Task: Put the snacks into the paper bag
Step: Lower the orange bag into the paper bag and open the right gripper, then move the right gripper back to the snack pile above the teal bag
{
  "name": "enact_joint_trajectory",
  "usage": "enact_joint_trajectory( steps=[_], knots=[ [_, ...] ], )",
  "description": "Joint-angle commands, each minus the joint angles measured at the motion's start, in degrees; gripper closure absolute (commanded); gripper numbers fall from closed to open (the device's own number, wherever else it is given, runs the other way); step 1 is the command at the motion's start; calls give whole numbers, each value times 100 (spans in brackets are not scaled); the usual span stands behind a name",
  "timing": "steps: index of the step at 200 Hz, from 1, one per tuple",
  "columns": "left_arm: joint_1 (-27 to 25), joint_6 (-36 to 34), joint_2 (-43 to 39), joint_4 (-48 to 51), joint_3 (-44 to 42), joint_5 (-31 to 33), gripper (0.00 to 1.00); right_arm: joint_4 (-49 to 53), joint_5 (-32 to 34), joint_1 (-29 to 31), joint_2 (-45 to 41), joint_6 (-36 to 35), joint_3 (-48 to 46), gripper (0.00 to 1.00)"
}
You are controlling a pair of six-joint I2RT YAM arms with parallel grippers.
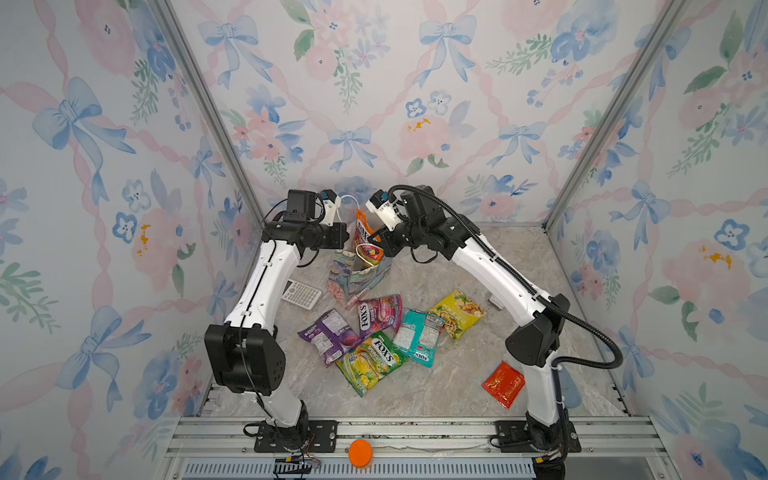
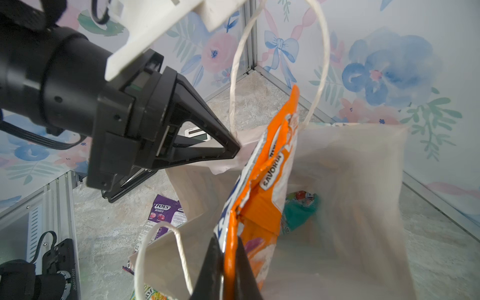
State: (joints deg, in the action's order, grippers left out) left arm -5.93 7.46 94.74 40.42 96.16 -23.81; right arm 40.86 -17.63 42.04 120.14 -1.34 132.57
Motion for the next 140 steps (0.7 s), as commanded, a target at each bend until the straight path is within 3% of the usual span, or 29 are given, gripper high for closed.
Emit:
enact_joint_trajectory(
  steps=[1, 49, 70, 103, 140],
  knots=[
    [13, -131, -156, 103, -25, -62, 100, 18, -103, -64, 97, 8, 330, 100],
    [27, -131, -148, 106, -20, -71, 100, 104, -12, -144, 355, 44, 639, 100],
    [22, -132, -150, 100, -24, -66, 100, 133, 50, -185, 464, 128, 758, 93],
    [31, -140, -144, 104, -36, -54, 100, 21, 223, -301, 421, 354, 779, 52],
    [46, -145, -158, 106, -44, 23, 100, -149, 446, -471, 172, 684, 682, 30]
  ],
)
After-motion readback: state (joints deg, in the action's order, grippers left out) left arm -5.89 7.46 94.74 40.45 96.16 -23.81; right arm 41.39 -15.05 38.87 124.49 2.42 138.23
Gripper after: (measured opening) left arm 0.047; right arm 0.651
